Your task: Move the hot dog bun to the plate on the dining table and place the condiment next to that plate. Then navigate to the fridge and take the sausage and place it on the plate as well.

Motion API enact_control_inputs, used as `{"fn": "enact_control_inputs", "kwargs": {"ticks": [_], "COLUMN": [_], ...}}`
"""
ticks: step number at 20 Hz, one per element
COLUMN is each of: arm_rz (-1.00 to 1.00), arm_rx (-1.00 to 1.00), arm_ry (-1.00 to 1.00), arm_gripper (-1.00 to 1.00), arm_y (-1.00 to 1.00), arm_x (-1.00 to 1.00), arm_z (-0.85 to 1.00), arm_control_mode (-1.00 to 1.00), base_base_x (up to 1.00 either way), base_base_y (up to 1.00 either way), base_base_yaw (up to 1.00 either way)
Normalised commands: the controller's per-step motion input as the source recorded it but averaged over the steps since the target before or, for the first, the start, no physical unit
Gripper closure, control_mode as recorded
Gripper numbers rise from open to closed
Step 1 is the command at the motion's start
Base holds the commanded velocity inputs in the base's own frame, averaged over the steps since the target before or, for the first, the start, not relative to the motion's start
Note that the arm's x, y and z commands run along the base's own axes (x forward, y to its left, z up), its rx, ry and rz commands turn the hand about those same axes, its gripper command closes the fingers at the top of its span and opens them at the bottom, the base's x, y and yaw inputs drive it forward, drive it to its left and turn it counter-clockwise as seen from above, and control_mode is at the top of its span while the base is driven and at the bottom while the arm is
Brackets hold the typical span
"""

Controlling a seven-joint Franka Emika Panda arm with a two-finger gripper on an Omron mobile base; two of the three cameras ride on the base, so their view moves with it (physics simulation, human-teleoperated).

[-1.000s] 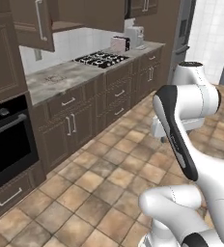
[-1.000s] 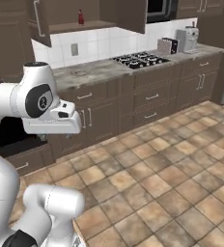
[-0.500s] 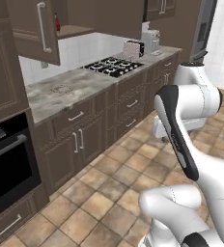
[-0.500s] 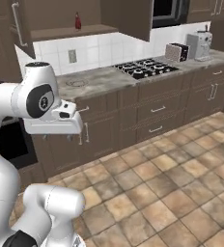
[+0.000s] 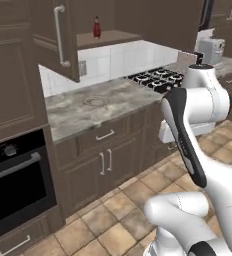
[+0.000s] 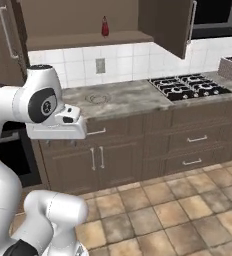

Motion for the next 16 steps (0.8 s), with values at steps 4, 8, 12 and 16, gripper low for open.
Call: {"fn": "enact_control_inputs", "kwargs": {"ticks": [4, 8, 12, 16], "arm_rz": [0.0, 0.0, 0.0, 0.0], "arm_rx": [0.0, 0.0, 0.0, 0.0], "arm_ry": [0.0, 0.0, 0.0, 0.0], "arm_gripper": [-1.0, -1.0, -1.0, -1.0], "arm_y": [0.0, 0.0, 0.0, 0.0], "arm_x": [0.0, 0.0, 0.0, 0.0], "arm_z": [0.0, 0.0, 0.0, 0.0], "arm_control_mode": [1.0, 1.0, 1.0, 1.0], "base_base_x": [1.0, 0.86, 0.69, 0.54], "base_base_y": [-0.35, -0.4, -0.68, -0.81], "base_base_yaw": [0.53, 0.55, 0.47, 0.26]}}
